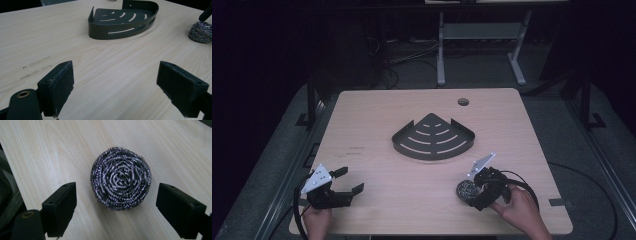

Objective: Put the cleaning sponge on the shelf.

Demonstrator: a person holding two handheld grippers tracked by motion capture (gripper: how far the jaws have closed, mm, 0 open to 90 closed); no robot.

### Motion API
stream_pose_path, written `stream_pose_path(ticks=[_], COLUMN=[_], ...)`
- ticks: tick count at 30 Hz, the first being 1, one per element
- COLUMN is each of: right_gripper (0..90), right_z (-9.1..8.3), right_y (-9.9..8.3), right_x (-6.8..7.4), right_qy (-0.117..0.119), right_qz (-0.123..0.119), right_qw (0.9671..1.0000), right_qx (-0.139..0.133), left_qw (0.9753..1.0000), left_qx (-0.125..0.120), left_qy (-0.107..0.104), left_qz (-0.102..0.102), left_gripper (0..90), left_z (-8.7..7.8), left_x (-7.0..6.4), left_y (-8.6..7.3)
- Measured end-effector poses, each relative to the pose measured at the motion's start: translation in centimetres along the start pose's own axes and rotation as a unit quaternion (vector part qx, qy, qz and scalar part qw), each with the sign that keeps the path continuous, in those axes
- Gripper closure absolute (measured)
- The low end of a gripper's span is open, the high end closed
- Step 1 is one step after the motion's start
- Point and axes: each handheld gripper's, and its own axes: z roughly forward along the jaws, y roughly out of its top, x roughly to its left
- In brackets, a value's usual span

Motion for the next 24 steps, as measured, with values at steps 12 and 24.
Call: stream_pose_path(ticks=[12,24], right_gripper=[16.5,20.3], right_z=[1.0,2.2], right_y=[1.1,1.7], right_x=[-0.2,-0.3], right_qy=[-0.004,-0.007], right_qz=[-0.004,-0.005], right_qw=[0.9999,0.9994], right_qx=[0.012,0.033], left_qw=[1.0,1.0], left_qx=[-0.002,-0.002], left_qy=[0.001,0.001], left_qz=[0.0,-0.001], left_gripper=[13.7,13.7], left_z=[-0.1,-0.1], left_x=[0.0,0.1], left_y=[0.0,0.0])
